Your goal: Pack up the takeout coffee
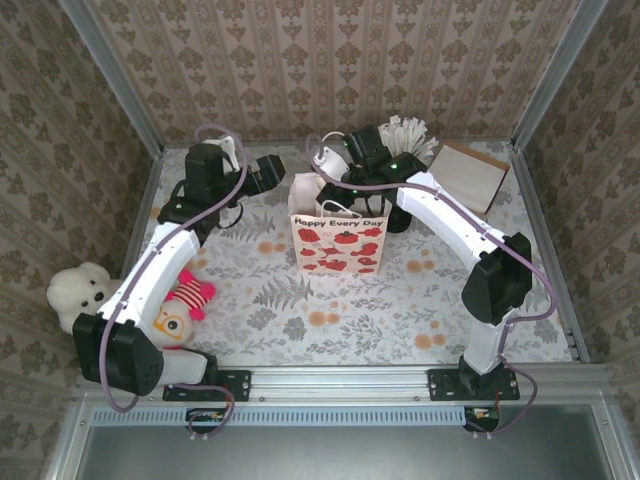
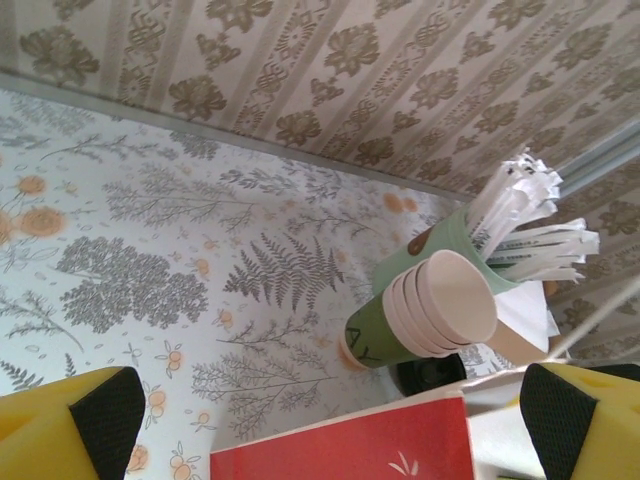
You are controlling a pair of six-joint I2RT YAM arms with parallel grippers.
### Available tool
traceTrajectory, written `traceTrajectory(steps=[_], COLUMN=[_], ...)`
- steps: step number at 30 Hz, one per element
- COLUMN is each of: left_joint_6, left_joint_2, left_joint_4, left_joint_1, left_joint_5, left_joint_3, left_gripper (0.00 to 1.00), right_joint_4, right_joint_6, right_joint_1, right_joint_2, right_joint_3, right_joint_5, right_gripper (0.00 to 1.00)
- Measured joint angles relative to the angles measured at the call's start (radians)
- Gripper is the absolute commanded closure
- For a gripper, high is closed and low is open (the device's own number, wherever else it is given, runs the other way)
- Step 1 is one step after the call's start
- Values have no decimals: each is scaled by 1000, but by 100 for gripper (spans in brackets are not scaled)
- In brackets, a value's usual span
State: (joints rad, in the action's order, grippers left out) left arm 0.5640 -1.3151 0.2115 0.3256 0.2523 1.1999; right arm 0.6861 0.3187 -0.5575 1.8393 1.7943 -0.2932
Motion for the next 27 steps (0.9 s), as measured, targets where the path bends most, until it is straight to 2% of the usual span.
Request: traceTrajectory(steps=[1,5,8,18,27], left_joint_6=[-8,-37,-53,-103,-132], left_joint_2=[2,4,4,-8,-47], left_joint_4=[-6,-23,-22,-10,6], left_joint_1=[0,1,6,21,48], left_joint_5=[12,46,59,125,174], left_joint_3=[0,0,0,8,34], left_gripper=[0,0,0,0,1], right_joint_4=[0,0,2,59,73], right_joint_6=[0,16,19,16,-8], right_joint_1=[0,0,0,0,-11], right_joint_2=[-2,-27,-50,-64,-9], right_joint_3=[0,-6,-8,-37,-31], right_joint_5=[3,13,28,106,-22], right_gripper=[66,85,92,93,90])
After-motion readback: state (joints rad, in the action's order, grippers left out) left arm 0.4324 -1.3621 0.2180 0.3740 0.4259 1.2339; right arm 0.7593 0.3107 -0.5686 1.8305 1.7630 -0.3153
